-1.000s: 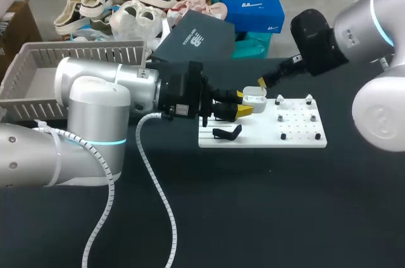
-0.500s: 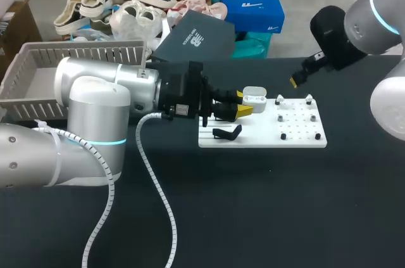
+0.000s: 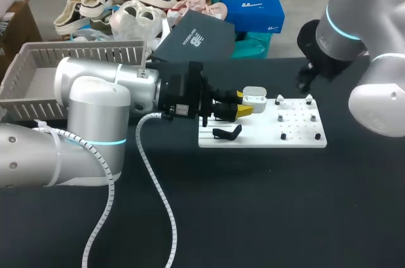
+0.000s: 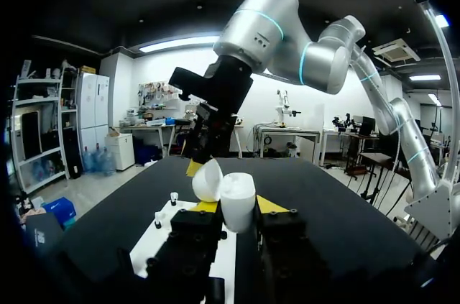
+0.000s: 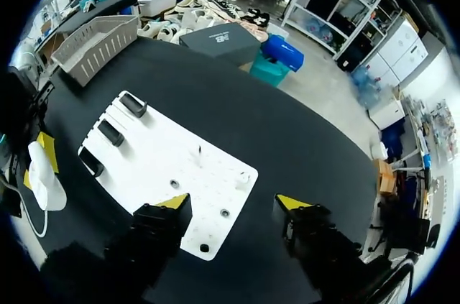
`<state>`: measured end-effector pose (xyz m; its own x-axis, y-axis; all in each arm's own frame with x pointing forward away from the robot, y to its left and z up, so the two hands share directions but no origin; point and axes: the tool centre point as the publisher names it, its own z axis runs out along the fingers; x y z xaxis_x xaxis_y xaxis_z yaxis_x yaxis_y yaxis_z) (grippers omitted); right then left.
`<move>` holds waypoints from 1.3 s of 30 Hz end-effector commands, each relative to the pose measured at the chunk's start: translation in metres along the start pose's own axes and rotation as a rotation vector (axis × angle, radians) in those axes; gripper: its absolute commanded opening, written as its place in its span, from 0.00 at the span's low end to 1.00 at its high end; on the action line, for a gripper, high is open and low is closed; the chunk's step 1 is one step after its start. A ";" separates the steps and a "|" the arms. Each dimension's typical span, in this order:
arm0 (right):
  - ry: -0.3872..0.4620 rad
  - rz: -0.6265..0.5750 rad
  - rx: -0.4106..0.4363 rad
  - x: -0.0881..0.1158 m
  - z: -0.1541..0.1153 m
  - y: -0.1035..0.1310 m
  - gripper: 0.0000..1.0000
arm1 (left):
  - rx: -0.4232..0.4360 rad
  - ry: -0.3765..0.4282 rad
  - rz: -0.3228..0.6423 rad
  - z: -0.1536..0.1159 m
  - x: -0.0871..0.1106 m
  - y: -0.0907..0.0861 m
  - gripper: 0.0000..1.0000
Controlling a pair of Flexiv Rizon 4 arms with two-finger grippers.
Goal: Pick up each earbud case from the left stands, insert the matching earbuds, close the lid, and place the case in the box.
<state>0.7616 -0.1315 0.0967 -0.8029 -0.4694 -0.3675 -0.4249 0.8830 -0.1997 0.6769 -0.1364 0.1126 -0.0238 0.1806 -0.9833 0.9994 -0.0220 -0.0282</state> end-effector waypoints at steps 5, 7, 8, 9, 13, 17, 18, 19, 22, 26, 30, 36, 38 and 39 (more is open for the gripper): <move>0.076 -0.001 0.066 -0.008 0.027 0.000 0.49 | 0.000 -0.002 0.001 0.001 0.001 0.001 0.00; 0.096 0.000 0.069 -0.006 0.032 0.000 0.50 | 0.000 -0.002 0.001 0.001 0.001 0.001 0.00; 0.103 0.001 0.069 -0.005 0.033 0.000 0.52 | 0.000 -0.002 0.001 0.001 0.001 0.001 0.00; 0.112 0.003 0.070 -0.005 0.036 0.000 0.56 | 0.000 -0.002 0.001 0.001 0.001 0.001 0.00; 0.139 0.011 0.064 -0.004 0.041 0.000 0.63 | 0.000 -0.002 0.001 0.001 0.001 0.001 0.00; 0.153 0.026 0.057 -0.004 0.046 -0.001 0.62 | 0.000 -0.002 0.001 0.001 0.001 0.001 0.00; 0.159 0.030 0.056 -0.004 0.047 -0.002 0.58 | 0.000 -0.002 0.001 0.001 0.001 0.001 0.00; 0.164 0.035 0.054 -0.003 0.049 -0.002 0.57 | 0.000 -0.002 0.001 0.001 0.001 0.001 0.00; 0.179 0.039 0.051 -0.002 0.053 -0.003 0.53 | 0.000 -0.002 0.001 0.001 0.001 0.001 0.00; 0.197 0.031 0.055 -0.001 0.058 -0.002 0.54 | 0.000 -0.002 0.001 0.001 0.001 0.001 0.00; 0.211 0.026 0.060 -0.002 0.063 -0.002 0.53 | 0.000 -0.002 0.001 0.001 0.001 0.001 0.00; 0.226 0.027 0.067 -0.003 0.068 -0.005 0.49 | 0.000 -0.002 0.001 0.001 0.001 0.001 0.00; 0.229 0.030 0.068 -0.003 0.070 -0.006 0.48 | 0.000 -0.002 0.001 0.001 0.001 0.001 0.00; 0.231 0.032 0.069 -0.003 0.071 -0.007 0.48 | 0.000 -0.002 0.001 0.001 0.001 0.001 0.00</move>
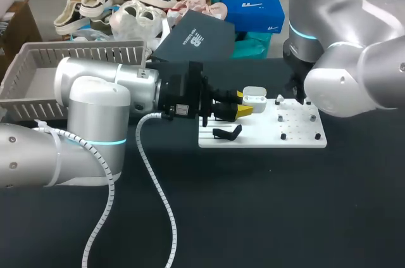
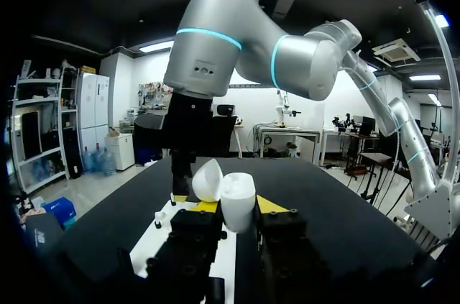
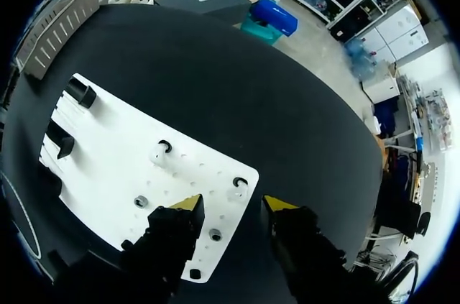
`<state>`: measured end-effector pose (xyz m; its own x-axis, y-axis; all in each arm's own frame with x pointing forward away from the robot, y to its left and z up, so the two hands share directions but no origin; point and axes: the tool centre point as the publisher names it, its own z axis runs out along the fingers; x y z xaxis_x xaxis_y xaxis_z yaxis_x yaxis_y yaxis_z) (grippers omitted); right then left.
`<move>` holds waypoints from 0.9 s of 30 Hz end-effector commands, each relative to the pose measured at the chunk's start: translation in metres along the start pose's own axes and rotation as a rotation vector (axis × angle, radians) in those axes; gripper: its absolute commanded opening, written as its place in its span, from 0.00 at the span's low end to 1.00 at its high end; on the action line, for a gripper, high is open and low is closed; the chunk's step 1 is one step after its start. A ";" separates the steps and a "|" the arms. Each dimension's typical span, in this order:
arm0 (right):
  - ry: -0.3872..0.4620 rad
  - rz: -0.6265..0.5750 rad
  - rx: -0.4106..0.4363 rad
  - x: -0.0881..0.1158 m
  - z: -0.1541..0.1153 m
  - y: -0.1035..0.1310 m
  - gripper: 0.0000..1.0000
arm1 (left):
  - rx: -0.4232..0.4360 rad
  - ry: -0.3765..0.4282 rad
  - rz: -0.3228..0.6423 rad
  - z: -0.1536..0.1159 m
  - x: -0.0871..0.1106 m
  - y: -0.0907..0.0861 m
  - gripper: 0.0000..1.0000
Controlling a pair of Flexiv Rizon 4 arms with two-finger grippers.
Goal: Pick up each earbud case from the left stands, insert the matching earbuds, close the lid, and place the case in the box.
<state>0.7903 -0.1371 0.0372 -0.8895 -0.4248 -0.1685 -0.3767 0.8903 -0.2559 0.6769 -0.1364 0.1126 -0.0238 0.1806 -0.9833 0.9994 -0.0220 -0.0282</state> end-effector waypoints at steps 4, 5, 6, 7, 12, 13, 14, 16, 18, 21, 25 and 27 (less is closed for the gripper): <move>0.017 0.005 0.004 -0.006 0.006 -0.002 0.47 | 0.000 -0.002 0.001 0.001 0.001 0.001 0.00; 0.018 0.005 0.005 -0.006 0.007 -0.002 0.47 | 0.000 -0.002 0.001 0.001 0.001 0.001 0.00; 0.020 0.006 0.005 -0.006 0.007 -0.002 0.47 | 0.000 -0.002 0.001 0.001 0.001 0.001 0.00; 0.022 0.007 0.006 -0.006 0.008 -0.002 0.46 | 0.000 -0.002 0.001 0.001 0.001 0.001 0.00; 0.030 0.012 0.007 -0.005 0.011 -0.004 0.44 | 0.000 -0.002 0.001 0.001 0.001 0.001 0.00; 0.031 0.012 0.007 -0.005 0.011 -0.004 0.44 | 0.000 -0.002 0.001 0.001 0.001 0.001 0.00; 0.032 0.013 0.007 -0.004 0.011 -0.004 0.43 | 0.000 -0.002 0.001 0.001 0.001 0.001 0.00; 0.033 0.013 0.008 -0.004 0.012 -0.004 0.42 | 0.000 -0.002 0.001 0.001 0.001 0.001 0.00; 0.036 0.014 0.008 -0.004 0.012 -0.004 0.40 | 0.000 -0.002 0.001 0.001 0.001 0.001 0.00; 0.036 0.014 0.010 -0.004 0.012 -0.004 0.35 | 0.000 -0.002 0.001 0.001 0.001 0.001 0.00; 0.037 0.013 0.012 -0.004 0.012 -0.004 0.31 | 0.000 -0.002 0.001 0.001 0.001 0.001 0.00; 0.039 0.011 0.016 -0.004 0.012 -0.003 0.30 | 0.000 -0.002 0.001 0.001 0.001 0.001 0.00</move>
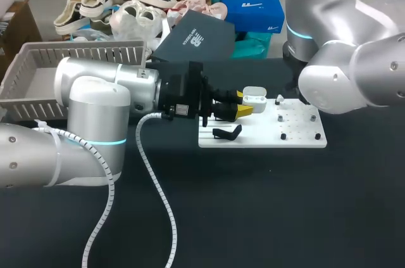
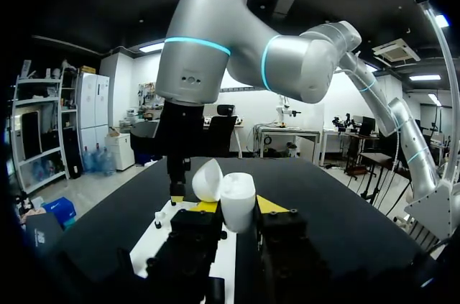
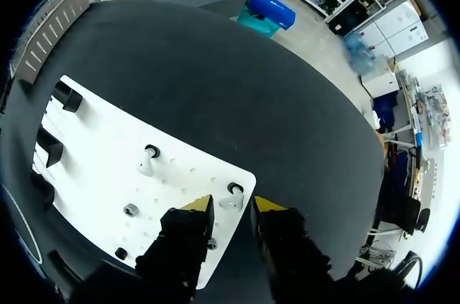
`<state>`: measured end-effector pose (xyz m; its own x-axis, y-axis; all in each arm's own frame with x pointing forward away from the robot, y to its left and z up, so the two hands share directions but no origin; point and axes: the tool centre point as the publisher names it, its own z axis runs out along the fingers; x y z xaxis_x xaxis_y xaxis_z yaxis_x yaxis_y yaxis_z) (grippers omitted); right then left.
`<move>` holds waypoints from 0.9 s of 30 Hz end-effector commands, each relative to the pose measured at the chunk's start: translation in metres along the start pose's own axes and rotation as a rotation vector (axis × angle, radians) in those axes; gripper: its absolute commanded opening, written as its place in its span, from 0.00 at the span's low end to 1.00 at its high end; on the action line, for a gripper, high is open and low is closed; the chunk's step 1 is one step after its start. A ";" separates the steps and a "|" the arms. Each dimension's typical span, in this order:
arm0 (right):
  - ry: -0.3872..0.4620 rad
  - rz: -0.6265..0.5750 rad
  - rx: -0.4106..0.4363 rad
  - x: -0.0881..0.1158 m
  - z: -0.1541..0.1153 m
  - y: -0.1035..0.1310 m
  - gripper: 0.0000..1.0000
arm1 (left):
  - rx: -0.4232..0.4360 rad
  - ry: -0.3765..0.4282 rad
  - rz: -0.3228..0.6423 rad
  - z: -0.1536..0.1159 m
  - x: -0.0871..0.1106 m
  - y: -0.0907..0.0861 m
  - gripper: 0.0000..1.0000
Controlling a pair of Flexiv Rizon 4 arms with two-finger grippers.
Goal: Pick up each earbud case from the left stands, insert the matching earbuds, close the lid, and place the case in the box.
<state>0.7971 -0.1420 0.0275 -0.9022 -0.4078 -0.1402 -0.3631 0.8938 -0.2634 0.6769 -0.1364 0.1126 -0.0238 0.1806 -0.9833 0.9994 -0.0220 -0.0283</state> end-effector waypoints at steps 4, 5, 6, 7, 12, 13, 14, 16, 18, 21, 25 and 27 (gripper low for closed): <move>0.009 -0.003 0.010 -0.002 0.000 0.001 0.29 | 0.000 -0.002 0.001 0.001 0.001 0.001 0.00; 0.009 -0.003 0.011 -0.002 0.001 0.001 0.29 | 0.000 -0.002 0.001 0.001 0.001 0.001 0.00; 0.011 -0.004 0.013 -0.001 0.001 0.002 0.29 | 0.000 -0.002 0.001 0.001 0.001 0.001 0.00; 0.012 -0.005 0.014 -0.001 0.001 0.002 0.30 | 0.000 -0.002 0.001 0.001 0.001 0.001 0.00; 0.017 -0.007 0.021 -0.001 0.003 0.002 0.31 | 0.000 -0.002 0.001 0.001 0.001 0.001 0.00; 0.019 -0.007 0.022 -0.001 0.003 0.002 0.31 | 0.000 -0.002 0.001 0.001 0.001 0.001 0.00; 0.020 -0.007 0.023 0.000 0.003 0.002 0.31 | 0.000 -0.002 0.001 0.001 0.001 0.001 0.00; 0.022 -0.009 0.026 0.000 0.003 0.002 0.31 | 0.000 -0.002 0.001 0.001 0.001 0.001 0.00; 0.022 -0.009 0.029 0.000 0.003 0.002 0.29 | 0.000 -0.002 0.001 0.001 0.001 0.001 0.00; 0.022 -0.007 0.035 0.001 0.003 0.002 0.18 | 0.000 -0.002 0.001 0.001 0.001 0.001 0.00; 0.026 -0.006 0.047 0.003 0.004 0.000 0.09 | 0.000 -0.002 0.001 0.001 0.001 0.001 0.00; 0.030 -0.003 0.048 0.003 0.004 0.000 0.00 | 0.000 -0.002 0.001 0.001 0.001 0.001 0.00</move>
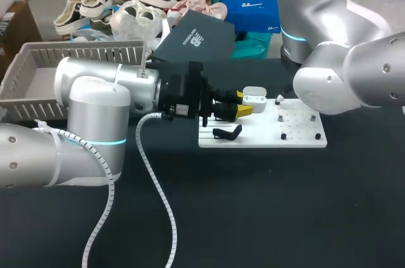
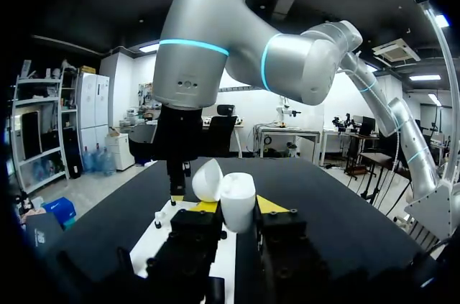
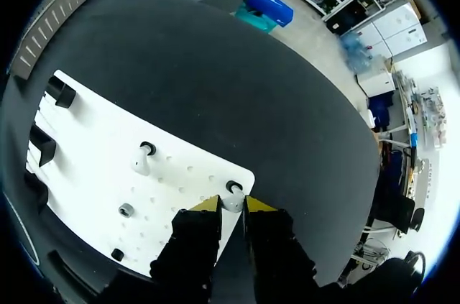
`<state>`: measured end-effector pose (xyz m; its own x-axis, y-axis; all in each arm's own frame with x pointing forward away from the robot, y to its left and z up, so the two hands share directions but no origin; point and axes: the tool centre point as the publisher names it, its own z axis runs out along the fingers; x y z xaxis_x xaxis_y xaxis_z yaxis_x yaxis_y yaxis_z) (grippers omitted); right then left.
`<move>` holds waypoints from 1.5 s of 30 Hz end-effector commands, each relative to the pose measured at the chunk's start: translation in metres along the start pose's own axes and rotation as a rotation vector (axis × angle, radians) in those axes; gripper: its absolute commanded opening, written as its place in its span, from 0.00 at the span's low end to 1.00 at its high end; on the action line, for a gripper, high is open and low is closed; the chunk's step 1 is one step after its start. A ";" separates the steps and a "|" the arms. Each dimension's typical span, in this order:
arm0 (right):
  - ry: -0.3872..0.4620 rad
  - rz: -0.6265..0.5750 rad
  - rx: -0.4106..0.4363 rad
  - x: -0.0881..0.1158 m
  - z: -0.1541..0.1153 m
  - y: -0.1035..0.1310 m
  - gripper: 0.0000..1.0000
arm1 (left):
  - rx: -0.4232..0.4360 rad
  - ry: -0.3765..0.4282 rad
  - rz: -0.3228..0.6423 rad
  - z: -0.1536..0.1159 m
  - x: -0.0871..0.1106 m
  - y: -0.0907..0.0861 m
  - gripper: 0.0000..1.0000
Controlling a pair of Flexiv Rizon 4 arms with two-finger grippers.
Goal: Pick up each earbud case from the left stands, insert the matching earbuds, close the lid, and place the case in the box.
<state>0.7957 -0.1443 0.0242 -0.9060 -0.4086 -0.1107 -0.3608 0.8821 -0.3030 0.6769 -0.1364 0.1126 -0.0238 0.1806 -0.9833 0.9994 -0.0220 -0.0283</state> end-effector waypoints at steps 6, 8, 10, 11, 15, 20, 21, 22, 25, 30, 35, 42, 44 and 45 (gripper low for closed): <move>-0.005 0.028 0.019 0.004 -0.005 -0.003 0.00 | 0.000 -0.002 0.001 0.001 0.001 0.001 0.00; -0.013 0.034 0.016 0.004 -0.007 -0.006 0.00 | 0.000 -0.002 0.001 0.001 0.001 0.001 0.00; -0.025 0.043 0.013 0.006 -0.013 -0.007 0.00 | 0.000 -0.002 0.001 0.001 0.001 0.001 0.00; -0.031 0.048 0.010 0.007 -0.017 -0.007 0.00 | 0.000 -0.002 0.001 0.001 0.001 0.001 0.00; -0.069 0.061 -0.010 0.013 -0.034 -0.007 0.00 | 0.000 -0.002 0.001 0.001 0.001 0.001 0.00; -0.135 0.065 -0.038 0.024 -0.064 -0.005 0.00 | 0.000 -0.002 0.001 0.001 0.001 0.001 0.00; -0.152 0.063 -0.042 0.027 -0.072 -0.004 0.00 | 0.000 -0.002 0.001 0.001 0.001 0.001 0.00; -0.172 0.057 -0.045 0.030 -0.081 -0.002 0.00 | 0.000 -0.002 0.001 0.001 0.001 0.001 0.00; -0.231 0.025 -0.050 0.037 -0.111 0.004 0.00 | 0.000 -0.002 0.001 0.001 0.001 0.001 0.00; -0.335 -0.020 -0.047 0.048 -0.160 0.019 0.00 | 0.000 -0.002 0.001 0.001 0.001 0.001 0.00; -0.397 -0.059 -0.044 0.057 -0.195 0.039 0.00 | 0.000 -0.002 0.001 0.001 0.001 0.001 0.00; -0.383 -0.112 -0.062 0.065 -0.230 0.078 0.00 | 0.000 -0.002 0.001 0.001 0.001 0.001 0.00; -0.332 -0.099 -0.059 0.065 -0.233 0.085 0.00 | 0.000 -0.002 0.001 0.001 0.001 0.001 0.00; -0.322 -0.093 -0.058 0.065 -0.234 0.088 0.00 | 0.000 -0.002 0.001 0.001 0.001 0.001 0.00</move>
<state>0.6667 -0.0427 0.2053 -0.7602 -0.5399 -0.3615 -0.4758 0.8414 -0.2561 0.6769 -0.1364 0.1126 -0.0239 0.1807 -0.9833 0.9994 -0.0219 -0.0283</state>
